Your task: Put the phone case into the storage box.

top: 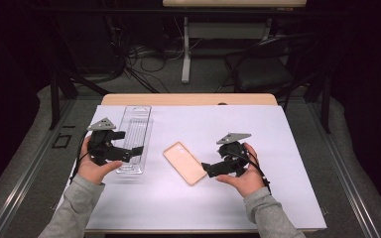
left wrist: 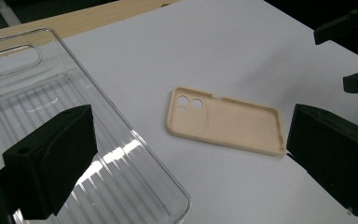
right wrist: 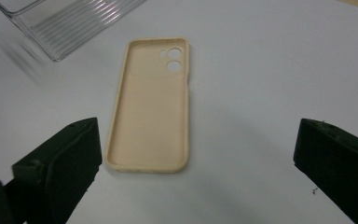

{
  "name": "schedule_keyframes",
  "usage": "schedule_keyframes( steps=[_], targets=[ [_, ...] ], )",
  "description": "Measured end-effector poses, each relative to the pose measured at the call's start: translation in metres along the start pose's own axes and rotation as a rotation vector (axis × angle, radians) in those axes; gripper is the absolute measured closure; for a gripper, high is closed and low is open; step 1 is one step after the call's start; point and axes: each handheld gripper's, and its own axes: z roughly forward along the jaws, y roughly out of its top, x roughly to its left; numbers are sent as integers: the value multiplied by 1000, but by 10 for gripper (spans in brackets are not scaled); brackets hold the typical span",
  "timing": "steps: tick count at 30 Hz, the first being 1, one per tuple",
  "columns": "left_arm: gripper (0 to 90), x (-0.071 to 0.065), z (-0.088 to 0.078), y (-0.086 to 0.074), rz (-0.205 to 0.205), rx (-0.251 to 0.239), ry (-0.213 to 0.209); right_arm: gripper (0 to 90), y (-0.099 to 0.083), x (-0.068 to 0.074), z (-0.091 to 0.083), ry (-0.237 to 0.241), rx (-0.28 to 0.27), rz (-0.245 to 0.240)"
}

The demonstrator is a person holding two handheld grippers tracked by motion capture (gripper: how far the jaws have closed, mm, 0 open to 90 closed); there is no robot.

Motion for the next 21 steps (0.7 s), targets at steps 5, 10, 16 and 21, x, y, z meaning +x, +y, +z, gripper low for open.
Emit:
schedule_keyframes(
  steps=[5, 10, 16, 21],
  targets=[
    [17, 3, 4, 5, -1, 5, -1, 74, 9, -1, 4, -5, 6, -7],
    [26, 8, 4, 10, -27, -1, 11, 145, 18, -2, 5, -17, 4, -19],
    [28, 10, 3, 16, -32, -40, -3, 180, 31, -2, 7, -9, 15, -22],
    [71, 10, 5, 17, -12, -30, 6, 232, 39, 0, 11, -4, 29, -29]
  ],
)
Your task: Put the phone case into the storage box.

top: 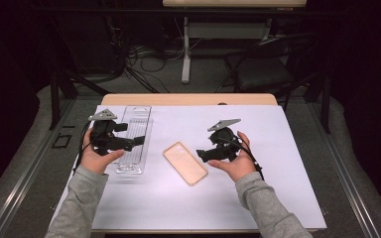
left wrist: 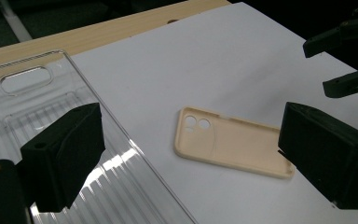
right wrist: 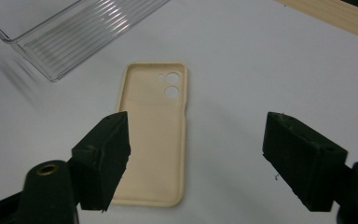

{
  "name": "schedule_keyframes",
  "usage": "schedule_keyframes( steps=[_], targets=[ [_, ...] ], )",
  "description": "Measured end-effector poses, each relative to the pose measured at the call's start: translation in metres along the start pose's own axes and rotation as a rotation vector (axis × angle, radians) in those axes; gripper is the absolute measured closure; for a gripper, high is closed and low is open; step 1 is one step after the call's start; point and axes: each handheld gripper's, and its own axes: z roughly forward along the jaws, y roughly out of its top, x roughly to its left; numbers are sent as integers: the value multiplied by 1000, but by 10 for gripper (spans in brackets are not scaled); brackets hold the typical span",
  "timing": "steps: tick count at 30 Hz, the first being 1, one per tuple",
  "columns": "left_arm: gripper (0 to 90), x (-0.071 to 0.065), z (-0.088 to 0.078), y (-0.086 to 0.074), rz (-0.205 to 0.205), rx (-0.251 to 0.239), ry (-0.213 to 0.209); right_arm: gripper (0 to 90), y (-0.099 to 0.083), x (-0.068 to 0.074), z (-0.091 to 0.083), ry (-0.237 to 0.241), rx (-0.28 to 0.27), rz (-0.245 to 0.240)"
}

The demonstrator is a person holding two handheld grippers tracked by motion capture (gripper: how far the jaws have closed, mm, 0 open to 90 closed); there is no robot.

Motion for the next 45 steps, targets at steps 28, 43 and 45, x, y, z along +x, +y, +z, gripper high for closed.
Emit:
schedule_keyframes(
  steps=[28, 43, 45],
  targets=[
    [138, 1, -1, -9, 7, 27, 12, 435, 17, 6, 40, -4, 205, -7],
    [145, 2, 0, -12, -1, 33, 13, 528, 16, 8, 56, 36, 236, 3],
    [145, 2, 0, -12, -5, 34, 14, 507, 17, 8, 58, 33, 250, -9]
  ],
)
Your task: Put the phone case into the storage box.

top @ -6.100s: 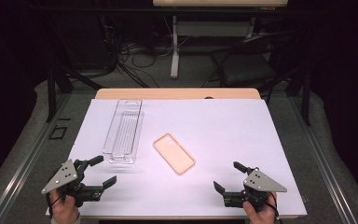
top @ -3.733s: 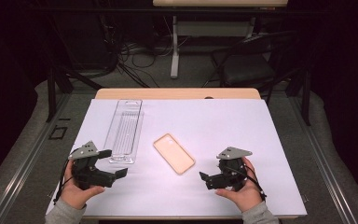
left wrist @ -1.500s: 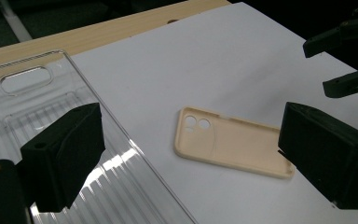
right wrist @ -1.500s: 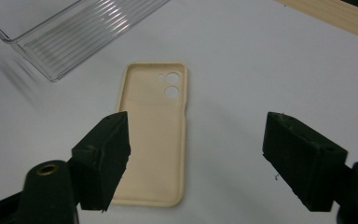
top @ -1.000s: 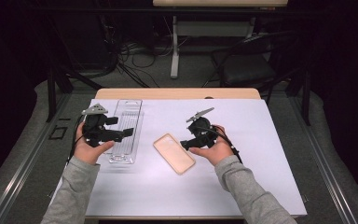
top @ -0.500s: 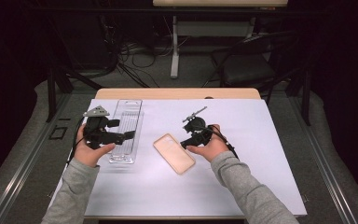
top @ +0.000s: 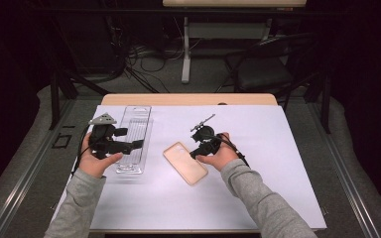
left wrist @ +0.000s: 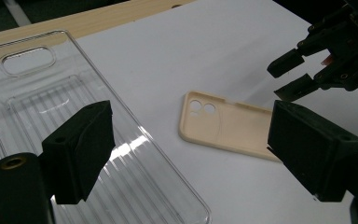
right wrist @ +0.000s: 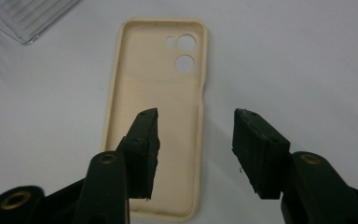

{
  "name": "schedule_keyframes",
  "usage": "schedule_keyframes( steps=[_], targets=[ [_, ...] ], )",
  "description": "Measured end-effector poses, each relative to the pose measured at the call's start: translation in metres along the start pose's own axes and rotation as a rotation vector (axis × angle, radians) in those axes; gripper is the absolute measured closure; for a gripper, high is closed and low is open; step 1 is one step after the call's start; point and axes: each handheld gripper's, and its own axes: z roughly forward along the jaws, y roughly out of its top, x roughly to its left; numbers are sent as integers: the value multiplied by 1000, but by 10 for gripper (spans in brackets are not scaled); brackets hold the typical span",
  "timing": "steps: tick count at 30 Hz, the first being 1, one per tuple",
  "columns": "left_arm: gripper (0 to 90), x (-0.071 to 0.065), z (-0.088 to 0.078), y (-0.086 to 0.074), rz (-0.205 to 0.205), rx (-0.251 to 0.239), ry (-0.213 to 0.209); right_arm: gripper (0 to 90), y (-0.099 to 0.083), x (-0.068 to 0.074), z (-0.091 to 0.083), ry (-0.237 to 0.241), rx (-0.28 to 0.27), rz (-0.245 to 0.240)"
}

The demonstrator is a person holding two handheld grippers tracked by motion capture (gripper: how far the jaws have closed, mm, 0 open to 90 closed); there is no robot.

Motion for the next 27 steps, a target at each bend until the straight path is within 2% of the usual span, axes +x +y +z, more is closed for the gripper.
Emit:
schedule_keyframes(
  steps=[3, 5, 6, 7, 8, 9, 13, 15, 17, 18, 27],
  targets=[
    [147, 1, 0, -1, -2, 3, 2, 497, 0, 0, 4, -13, 6, -7],
    [149, 2, 0, -1, -7, 3, 1, 494, 1, 0, 6, -15, 33, -1],
    [149, 2, 0, -1, -9, 3, 1, 494, 1, 2, 6, -17, 49, 21],
    [149, 2, 0, -2, -11, 3, 3, 494, 1, 0, 8, -22, 46, -1],
    [149, 2, 0, -2, -10, 3, 4, 495, 1, 0, 9, -28, 62, -3],
    [149, 2, 0, -2, -10, 4, 4, 498, 1, 0, 11, -25, 54, -9],
    [149, 3, 1, -2, -8, 8, 4, 527, 0, 1, 16, -13, 102, 10],
    [149, 3, 1, -2, -6, 10, 5, 544, 0, 0, 18, -11, 115, -10],
    [149, 3, 1, -3, -10, 9, 5, 543, 0, 0, 21, -9, 110, -8],
    [149, 3, 1, -3, -8, 11, 4, 544, 0, 0, 21, -7, 134, -8],
    [150, 3, 2, -3, -11, 11, 1, 604, -1, 0, 32, -9, 183, 4]
  ],
)
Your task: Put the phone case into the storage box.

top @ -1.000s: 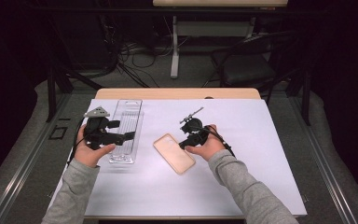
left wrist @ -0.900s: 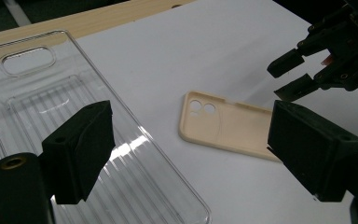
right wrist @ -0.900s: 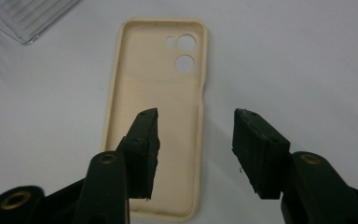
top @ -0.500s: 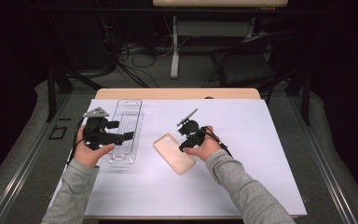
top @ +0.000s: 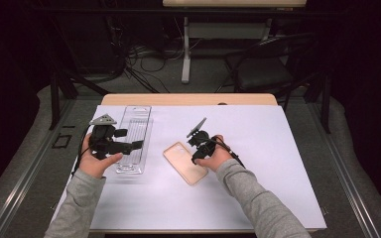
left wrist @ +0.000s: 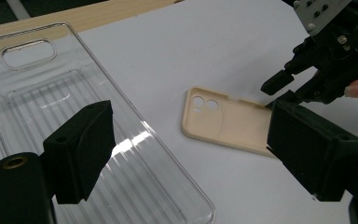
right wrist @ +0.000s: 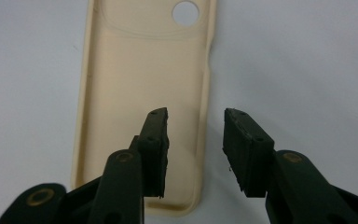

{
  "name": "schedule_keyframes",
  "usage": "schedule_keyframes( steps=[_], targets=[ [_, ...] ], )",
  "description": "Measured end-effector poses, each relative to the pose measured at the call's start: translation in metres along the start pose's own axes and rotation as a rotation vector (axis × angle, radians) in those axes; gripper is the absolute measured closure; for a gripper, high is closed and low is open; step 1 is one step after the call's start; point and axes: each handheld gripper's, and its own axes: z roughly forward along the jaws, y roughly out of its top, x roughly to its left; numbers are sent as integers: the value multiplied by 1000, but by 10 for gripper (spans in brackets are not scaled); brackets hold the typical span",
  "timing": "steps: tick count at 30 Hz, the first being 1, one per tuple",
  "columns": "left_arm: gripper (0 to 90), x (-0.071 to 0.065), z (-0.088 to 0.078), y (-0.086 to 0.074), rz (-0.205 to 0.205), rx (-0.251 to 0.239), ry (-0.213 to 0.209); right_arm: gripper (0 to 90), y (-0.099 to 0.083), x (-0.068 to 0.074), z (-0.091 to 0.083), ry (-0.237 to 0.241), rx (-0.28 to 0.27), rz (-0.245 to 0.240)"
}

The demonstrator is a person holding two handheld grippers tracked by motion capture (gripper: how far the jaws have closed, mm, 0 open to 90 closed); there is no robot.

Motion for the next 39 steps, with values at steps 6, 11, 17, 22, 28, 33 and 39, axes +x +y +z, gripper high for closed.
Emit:
schedule_keyframes(
  steps=[6, 11, 17, 22, 28, 33, 39],
  targets=[
    [150, 0, 0, 0, 1, -3, 2, 639, 0, -2, 4, -9, 41, -1],
    [150, 0, 1, -1, -5, -2, 3, 666, 0, -4, 8, -16, 45, 0],
    [150, 0, 1, -1, -6, -3, 3, 725, -1, -4, 9, -17, 56, -1],
    [150, 0, 1, -1, -7, -3, 3, 763, -2, -4, 11, -17, 65, -1],
    [150, 1, 1, -1, -5, 1, 2, 794, -4, -5, 12, -15, 85, 9],
    [150, 1, 2, -1, -6, -2, 5, 814, -5, -5, 13, -14, 85, 14],
    [150, 1, 2, -1, -10, 0, 4, 825, -6, -6, 13, -12, 85, 24]
  ],
)
